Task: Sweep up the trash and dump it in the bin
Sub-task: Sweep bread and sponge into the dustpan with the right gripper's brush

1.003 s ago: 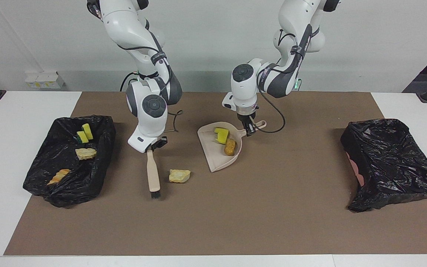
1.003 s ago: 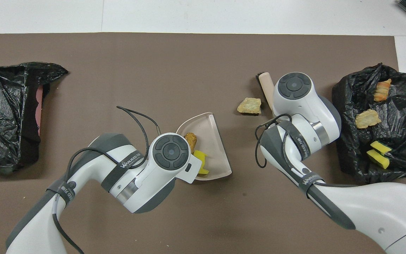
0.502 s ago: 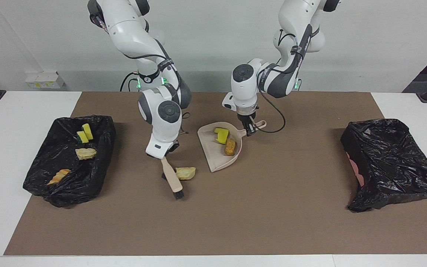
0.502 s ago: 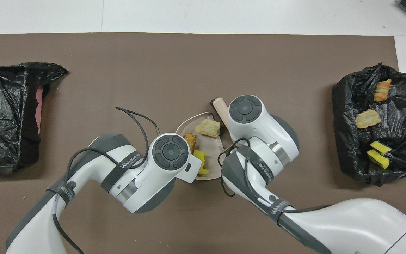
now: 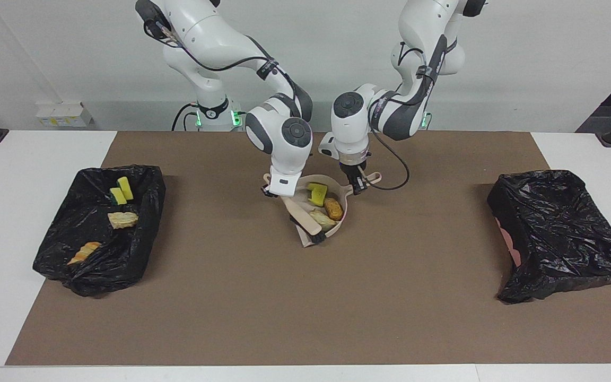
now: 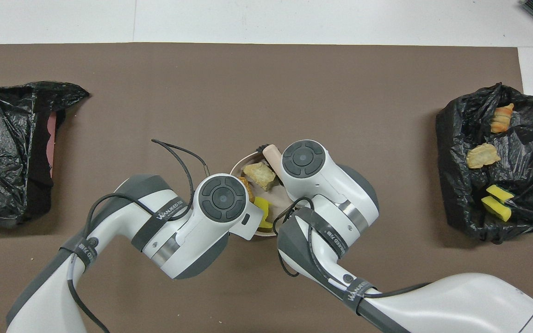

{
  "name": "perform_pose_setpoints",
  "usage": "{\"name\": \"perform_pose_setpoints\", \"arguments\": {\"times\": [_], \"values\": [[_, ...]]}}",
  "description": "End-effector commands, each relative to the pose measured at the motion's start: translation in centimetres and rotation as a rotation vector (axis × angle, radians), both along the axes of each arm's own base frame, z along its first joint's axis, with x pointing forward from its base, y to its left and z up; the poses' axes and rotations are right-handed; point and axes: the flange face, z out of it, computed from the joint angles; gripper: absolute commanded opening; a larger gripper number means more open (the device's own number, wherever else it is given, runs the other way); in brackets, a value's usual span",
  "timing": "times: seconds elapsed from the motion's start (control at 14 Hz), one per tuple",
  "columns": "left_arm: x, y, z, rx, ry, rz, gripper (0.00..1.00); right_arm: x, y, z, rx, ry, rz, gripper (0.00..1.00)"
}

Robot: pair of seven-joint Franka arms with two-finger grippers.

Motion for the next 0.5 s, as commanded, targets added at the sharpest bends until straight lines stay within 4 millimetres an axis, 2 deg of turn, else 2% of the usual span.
{"name": "perform_pose_setpoints", "arguments": {"times": [0.0, 0.14, 0.29, 0.43], "values": [[0.2, 1.5, 0.2, 0.009, 0.011, -0.081, 0.0, 0.2, -2.4, 3.7, -0.05, 0.014, -0.021, 0.0], [1.2, 2.8, 0.7, 0.011, 0.008, -0.086, 0.0, -0.2, -3.5, 6.2, -0.072, 0.005, -0.054, 0.0], [2.3, 4.2, 1.9, 0.013, 0.002, -0.138, 0.0, -1.3, -2.8, 6.7, -0.077, 0.022, -0.153, 0.0], [3.3, 6.5, 3.8, 0.02, -0.02, -0.153, 0.0, -2.4, -1.8, 6.8, -0.072, 0.024, -0.251, 0.0]]}}
